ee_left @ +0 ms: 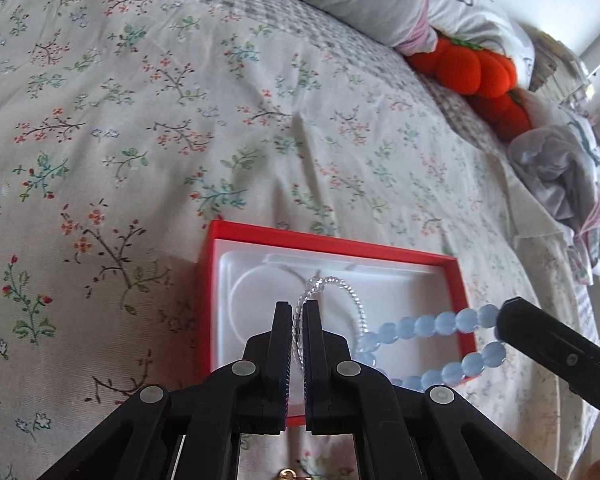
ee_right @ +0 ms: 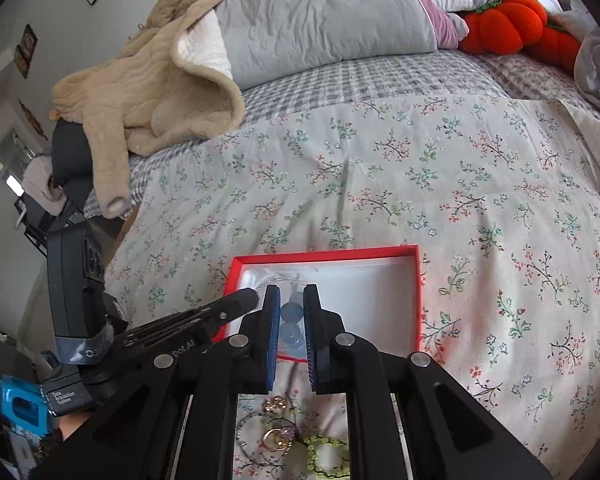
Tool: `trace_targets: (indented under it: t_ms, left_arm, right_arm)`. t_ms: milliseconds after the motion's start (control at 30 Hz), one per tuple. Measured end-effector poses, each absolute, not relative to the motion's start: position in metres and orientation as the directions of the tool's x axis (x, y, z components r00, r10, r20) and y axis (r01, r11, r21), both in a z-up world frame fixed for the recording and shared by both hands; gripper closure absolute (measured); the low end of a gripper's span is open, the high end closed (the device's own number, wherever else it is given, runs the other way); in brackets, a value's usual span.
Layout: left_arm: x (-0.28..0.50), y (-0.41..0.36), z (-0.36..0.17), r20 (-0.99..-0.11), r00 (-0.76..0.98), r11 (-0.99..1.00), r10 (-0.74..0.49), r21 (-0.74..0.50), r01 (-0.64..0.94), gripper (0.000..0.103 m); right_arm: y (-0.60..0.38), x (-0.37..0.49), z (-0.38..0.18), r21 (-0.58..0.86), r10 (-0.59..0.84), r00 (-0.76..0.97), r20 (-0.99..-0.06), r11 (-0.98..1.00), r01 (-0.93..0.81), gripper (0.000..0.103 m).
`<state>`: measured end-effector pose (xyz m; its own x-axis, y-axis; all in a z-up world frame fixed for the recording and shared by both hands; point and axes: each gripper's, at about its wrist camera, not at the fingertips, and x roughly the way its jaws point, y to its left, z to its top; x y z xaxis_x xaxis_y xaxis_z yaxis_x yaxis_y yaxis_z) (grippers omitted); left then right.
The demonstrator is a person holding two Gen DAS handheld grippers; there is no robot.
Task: Organize jewelry
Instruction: 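Carry both bracelets into the red Ace box and open both tools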
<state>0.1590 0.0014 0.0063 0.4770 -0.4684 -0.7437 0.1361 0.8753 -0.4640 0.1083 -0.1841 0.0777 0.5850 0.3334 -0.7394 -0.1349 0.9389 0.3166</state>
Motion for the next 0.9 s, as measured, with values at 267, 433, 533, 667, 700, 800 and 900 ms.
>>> trace_targets:
  t_ms: [267,433,533,667,700,800,900]
  left_arm:
    - [0.16,0.0,-0.003,-0.765,0.494,0.904,-0.413,-0.409,0.123,0.103]
    - [0.158,-0.004,-0.001,-0.769,0.507,0.917,-0.39,-0.373,0.141,0.103]
    - [0.155,-0.005,0.005,-0.766,0.517,0.92,-0.383,-0.364,0.143,0.102]
    - [0.148,-0.004,0.012,-0.777,0.511,0.929,-0.367,-0.334,0.16,0.079]
    - [0.144,-0.004,0.014,-0.779,0.513,0.932,-0.36,-0.323,0.164,0.077]
    - [0.132,-0.003,0.019,-0.787,0.516,0.941,-0.337,-0.293,0.168,0.074]
    - [0.114,-0.007,0.024,-0.798,0.537,0.961,-0.275,-0.211,0.178,0.045]
  right_arm:
    - [-0.206,0.12,0.052,0.243,0.236,0.57,-0.787,0.968,-0.064,0.091]
    - [-0.207,0.122,0.046,0.199,0.201,0.571,-0.796,0.978,-0.066,0.09]
    - [-0.209,0.12,0.047,0.216,0.22,0.573,-0.789,0.973,-0.077,0.089]
    - [-0.212,0.112,0.055,0.211,0.223,0.574,-0.788,0.973,-0.089,0.073]
    - [-0.213,0.109,0.057,0.211,0.224,0.575,-0.787,0.973,-0.09,0.071]
    - [-0.219,0.1,0.059,0.217,0.228,0.573,-0.787,0.972,-0.088,0.059]
    - [-0.222,0.09,0.056,0.222,0.233,0.553,-0.8,0.971,-0.087,0.054]
